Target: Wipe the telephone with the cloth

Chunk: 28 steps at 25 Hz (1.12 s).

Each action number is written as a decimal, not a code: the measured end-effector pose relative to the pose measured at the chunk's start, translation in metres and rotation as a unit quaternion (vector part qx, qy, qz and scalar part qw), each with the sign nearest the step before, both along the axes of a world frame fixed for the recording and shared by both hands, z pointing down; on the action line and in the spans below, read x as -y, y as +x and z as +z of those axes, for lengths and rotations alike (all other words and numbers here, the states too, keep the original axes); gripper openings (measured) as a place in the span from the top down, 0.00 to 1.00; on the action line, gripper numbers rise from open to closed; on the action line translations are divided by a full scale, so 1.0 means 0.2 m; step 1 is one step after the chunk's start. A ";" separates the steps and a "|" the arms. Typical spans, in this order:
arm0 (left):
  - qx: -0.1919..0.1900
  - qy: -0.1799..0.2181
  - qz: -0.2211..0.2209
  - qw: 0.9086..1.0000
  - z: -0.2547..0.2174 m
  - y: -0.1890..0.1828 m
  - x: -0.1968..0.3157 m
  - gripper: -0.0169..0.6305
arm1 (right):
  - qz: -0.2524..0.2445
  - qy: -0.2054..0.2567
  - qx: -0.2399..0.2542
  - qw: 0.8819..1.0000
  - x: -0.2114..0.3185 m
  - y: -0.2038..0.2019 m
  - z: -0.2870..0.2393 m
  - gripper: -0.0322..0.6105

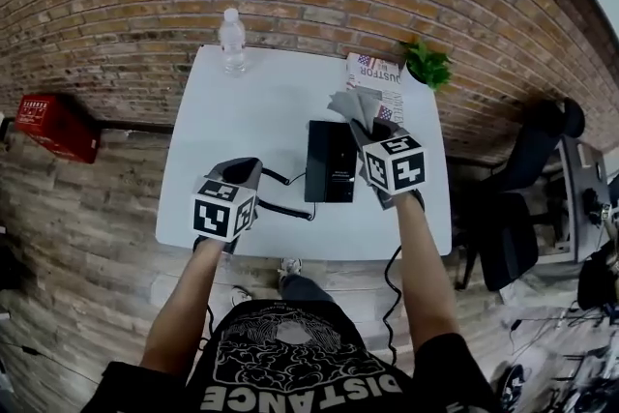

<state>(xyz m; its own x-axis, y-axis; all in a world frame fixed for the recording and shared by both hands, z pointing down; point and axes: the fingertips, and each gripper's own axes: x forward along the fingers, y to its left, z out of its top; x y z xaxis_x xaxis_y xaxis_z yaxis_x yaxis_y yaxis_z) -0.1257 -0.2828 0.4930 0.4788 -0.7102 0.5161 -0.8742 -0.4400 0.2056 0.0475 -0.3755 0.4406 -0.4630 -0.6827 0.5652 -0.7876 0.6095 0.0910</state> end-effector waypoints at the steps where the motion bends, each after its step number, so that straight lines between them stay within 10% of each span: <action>1: -0.001 -0.002 -0.004 1.000 0.01 0.00 0.02 0.96 | -0.004 -0.004 -0.006 1.000 0.04 0.00 0.01 0.93; 28: -0.005 -0.025 -0.069 0.997 0.10 -0.16 0.12 0.96 | -0.150 -0.116 -0.057 0.980 0.15 -0.29 0.34 0.93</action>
